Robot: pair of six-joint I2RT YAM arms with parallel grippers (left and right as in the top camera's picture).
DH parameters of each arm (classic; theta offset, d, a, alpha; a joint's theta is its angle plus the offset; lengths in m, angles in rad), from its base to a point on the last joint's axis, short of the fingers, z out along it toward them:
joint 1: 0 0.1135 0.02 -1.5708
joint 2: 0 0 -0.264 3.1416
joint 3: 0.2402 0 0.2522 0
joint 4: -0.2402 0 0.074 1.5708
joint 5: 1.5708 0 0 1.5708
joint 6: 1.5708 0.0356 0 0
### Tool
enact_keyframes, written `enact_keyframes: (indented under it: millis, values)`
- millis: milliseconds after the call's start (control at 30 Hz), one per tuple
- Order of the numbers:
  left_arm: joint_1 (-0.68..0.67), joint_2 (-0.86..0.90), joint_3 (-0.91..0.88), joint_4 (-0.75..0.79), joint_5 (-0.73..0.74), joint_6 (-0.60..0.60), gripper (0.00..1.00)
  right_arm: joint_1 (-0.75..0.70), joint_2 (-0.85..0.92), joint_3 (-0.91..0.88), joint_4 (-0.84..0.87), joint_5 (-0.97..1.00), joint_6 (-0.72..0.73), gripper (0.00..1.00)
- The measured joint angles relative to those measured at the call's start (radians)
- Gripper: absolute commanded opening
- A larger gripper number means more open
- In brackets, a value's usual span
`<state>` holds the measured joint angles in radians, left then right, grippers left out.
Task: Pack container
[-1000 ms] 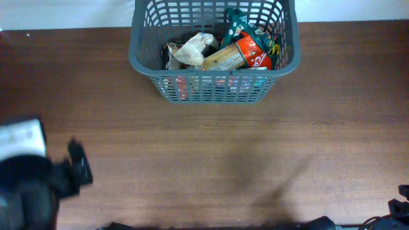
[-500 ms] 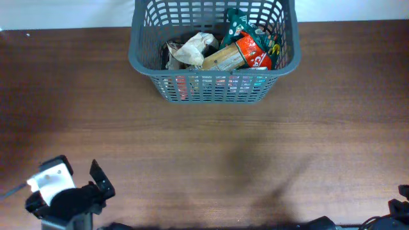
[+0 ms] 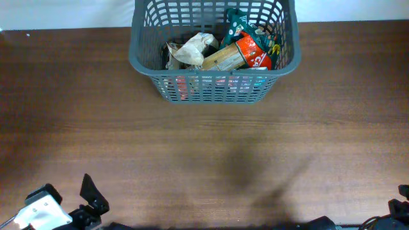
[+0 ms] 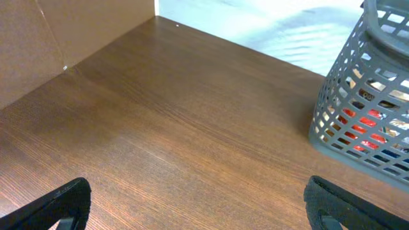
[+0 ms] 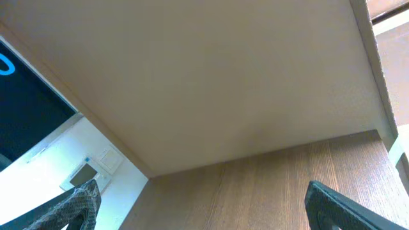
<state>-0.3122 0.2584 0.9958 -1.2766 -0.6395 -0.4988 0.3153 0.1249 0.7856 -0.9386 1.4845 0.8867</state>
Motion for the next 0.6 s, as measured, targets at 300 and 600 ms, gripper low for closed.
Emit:
enact_keyframes:
  millis: [300,600]
  values:
    - [0.0,-0.003,0.0,0.033,-0.001,0.0,0.99,0.0,0.0,0.0,0.0,0.0,0.0,0.99]
    - [0.0,-0.053,-0.016,0.08,0.014,0.0,0.99,0.0,0.0,0.0,0.0,0.0,0.0,0.99]
